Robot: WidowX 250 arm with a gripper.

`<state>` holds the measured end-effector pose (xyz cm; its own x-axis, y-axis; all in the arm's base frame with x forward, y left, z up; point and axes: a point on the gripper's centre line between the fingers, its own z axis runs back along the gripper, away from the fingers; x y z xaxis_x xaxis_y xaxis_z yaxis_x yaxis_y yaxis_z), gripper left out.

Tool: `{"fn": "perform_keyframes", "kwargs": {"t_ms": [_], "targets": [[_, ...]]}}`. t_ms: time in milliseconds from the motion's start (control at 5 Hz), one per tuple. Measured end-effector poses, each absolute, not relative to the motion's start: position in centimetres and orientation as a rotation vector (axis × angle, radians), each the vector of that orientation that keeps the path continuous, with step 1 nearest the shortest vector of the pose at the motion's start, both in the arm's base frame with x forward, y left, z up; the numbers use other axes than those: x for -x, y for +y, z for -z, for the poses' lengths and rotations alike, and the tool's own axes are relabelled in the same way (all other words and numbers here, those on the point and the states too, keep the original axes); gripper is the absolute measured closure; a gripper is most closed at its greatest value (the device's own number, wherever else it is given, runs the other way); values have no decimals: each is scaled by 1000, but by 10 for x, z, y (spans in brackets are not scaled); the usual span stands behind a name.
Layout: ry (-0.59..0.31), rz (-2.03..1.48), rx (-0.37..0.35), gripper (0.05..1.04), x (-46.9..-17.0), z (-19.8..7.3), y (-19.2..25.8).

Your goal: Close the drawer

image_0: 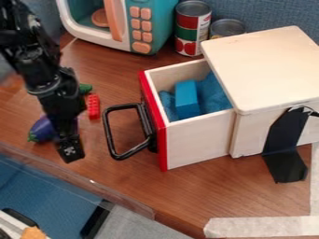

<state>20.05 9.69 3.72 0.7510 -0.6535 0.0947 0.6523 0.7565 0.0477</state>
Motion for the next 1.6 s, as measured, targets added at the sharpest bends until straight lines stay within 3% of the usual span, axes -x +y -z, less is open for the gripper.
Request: {"fn": "perform_keyframes", "kwargs": {"t_ms": [1000,1600], "targets": [[-169,824,5,82,-235,-16,38],[-203,830,12,82,-267,-26,7]]}}
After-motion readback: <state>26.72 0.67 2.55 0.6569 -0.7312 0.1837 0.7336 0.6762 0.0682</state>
